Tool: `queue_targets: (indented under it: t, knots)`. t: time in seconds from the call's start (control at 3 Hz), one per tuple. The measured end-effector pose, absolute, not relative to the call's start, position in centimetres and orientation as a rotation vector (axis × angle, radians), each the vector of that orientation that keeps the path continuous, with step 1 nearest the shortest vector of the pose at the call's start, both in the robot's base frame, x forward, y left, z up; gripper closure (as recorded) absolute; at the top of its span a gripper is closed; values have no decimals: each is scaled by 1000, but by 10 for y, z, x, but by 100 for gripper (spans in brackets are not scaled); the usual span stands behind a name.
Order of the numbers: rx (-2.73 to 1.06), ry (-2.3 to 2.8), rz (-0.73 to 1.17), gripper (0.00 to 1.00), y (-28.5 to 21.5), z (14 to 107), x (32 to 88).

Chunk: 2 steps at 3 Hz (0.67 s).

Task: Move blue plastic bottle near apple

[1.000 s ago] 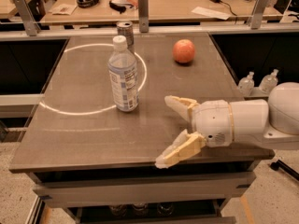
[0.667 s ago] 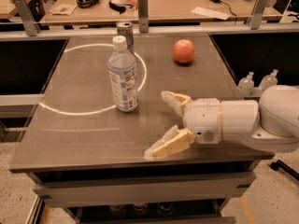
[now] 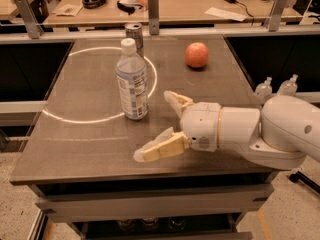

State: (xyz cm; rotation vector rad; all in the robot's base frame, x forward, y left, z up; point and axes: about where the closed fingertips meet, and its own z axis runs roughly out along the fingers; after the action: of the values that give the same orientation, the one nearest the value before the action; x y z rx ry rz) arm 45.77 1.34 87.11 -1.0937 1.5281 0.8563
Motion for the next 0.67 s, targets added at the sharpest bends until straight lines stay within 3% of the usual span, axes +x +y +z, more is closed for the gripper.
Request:
queue_targets:
  t: [0.67]
  knots:
    - [-999,1540,800,0,36,869,488]
